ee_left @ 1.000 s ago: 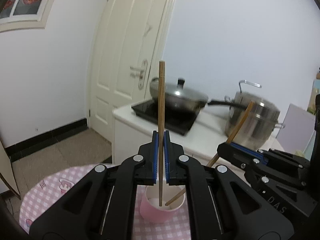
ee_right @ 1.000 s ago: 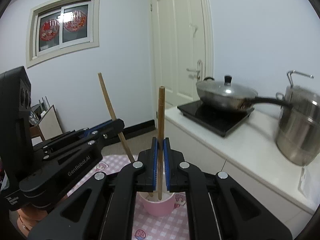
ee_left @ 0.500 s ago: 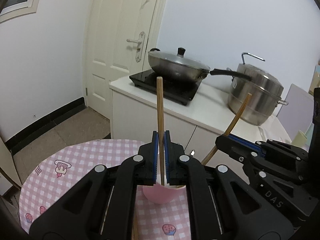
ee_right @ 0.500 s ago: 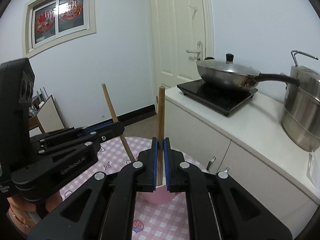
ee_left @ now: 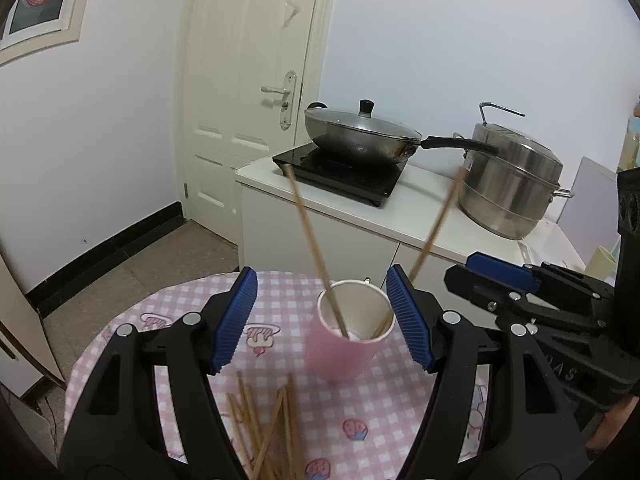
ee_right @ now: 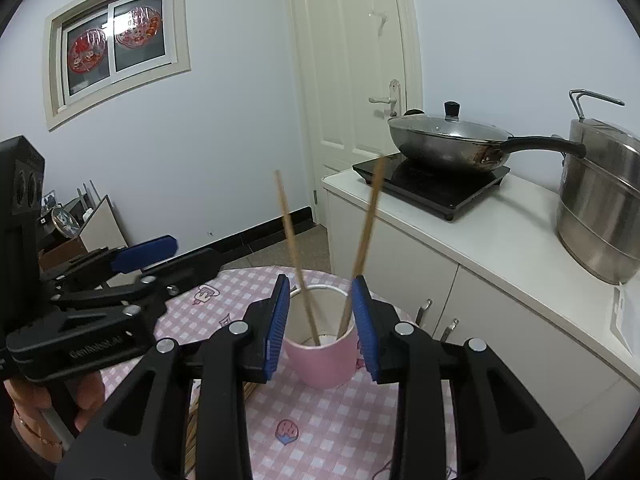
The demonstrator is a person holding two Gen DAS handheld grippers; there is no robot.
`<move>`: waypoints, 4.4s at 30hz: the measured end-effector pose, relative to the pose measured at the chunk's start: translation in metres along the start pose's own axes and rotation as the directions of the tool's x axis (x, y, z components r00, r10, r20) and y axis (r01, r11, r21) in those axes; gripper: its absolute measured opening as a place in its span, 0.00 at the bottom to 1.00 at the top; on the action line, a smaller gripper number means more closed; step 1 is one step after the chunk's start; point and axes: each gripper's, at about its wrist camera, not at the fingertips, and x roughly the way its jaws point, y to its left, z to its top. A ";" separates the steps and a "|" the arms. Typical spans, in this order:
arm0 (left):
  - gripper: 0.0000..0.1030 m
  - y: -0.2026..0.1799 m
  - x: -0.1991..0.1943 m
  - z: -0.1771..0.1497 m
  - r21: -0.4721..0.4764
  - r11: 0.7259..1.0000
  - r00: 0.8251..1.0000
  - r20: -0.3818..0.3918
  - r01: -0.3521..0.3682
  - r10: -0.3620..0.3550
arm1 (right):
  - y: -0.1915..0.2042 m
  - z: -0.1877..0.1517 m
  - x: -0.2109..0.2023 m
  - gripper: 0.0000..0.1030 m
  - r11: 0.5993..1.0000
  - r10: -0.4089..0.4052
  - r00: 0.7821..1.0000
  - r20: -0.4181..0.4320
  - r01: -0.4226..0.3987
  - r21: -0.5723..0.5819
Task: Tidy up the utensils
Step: 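Open the right tool to drop its chopstick into the pink cup, then close the left tool on a chopstick while the right tool moves to the pile, then close the right tool on a chopstick while the left tool holds its chopstick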
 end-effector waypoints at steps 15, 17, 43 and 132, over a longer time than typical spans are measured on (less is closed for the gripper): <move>0.65 0.043 -0.056 -0.050 0.064 0.996 0.989 -0.130 -0.067 0.075 | 0.034 -0.035 -0.027 0.33 0.999 0.038 0.998 -0.042 -0.039 -0.009; 0.65 0.049 -0.055 -0.060 0.064 0.995 0.983 -0.166 -0.073 0.082 | 0.040 -0.045 -0.021 0.33 0.999 0.045 0.997 -0.070 -0.046 -0.008; 0.33 0.041 0.056 -0.145 0.127 0.992 0.889 -0.453 -0.008 0.065 | 0.040 -0.127 0.054 0.33 0.995 0.097 0.940 -0.327 -0.081 0.063; 0.49 0.135 0.069 -0.134 0.022 0.983 0.825 -0.540 -0.181 0.164 | 0.078 -0.093 0.134 0.05 0.991 0.061 0.847 -0.529 -0.113 -0.067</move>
